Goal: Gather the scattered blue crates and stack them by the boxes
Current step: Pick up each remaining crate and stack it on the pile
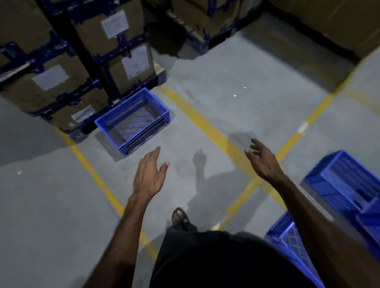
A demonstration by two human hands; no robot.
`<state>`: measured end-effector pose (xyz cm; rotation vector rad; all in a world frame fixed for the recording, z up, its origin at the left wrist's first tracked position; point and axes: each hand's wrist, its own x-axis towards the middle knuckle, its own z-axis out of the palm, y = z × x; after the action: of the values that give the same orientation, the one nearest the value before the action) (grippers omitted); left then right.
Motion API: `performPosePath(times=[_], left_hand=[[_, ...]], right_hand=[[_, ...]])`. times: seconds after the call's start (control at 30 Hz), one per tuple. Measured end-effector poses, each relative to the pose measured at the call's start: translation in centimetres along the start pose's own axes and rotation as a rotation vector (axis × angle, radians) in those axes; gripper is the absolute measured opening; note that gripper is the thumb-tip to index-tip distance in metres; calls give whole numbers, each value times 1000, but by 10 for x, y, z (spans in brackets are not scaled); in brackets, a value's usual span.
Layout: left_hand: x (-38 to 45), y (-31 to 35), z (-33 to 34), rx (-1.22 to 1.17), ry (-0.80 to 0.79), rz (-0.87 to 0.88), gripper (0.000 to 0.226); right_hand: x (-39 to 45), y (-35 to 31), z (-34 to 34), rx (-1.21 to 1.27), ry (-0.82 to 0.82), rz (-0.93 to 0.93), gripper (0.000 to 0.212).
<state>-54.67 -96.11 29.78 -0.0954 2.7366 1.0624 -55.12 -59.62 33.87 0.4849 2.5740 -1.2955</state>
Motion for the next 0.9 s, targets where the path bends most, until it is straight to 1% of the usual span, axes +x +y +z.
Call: performPosePath(times=[0.07, 0.23, 0.37, 0.5, 0.7, 0.8, 0.9], left_hand=[[-3, 18, 8, 5, -16, 56, 64], [-31, 78, 39, 53, -85, 194, 64], [-71, 132, 82, 114, -164, 321, 62], [-130, 174, 138, 137, -260, 411, 63], [-230, 226, 224, 215, -468, 594, 63], [-265, 257, 256, 247, -556, 698, 62], [-287, 291, 282, 278, -611, 811, 62]], right_hand=[[-22, 16, -12, 7, 32, 16, 64], [-91, 63, -52, 54, 159, 61, 62], [-166, 120, -90, 102, 282, 118, 63], [-256, 192, -124, 161, 390, 222, 61], [-395, 292, -152, 265, 570, 417, 60], [-456, 325, -155, 338, 659, 495, 61], [-498, 345, -158, 417, 787, 563, 58]])
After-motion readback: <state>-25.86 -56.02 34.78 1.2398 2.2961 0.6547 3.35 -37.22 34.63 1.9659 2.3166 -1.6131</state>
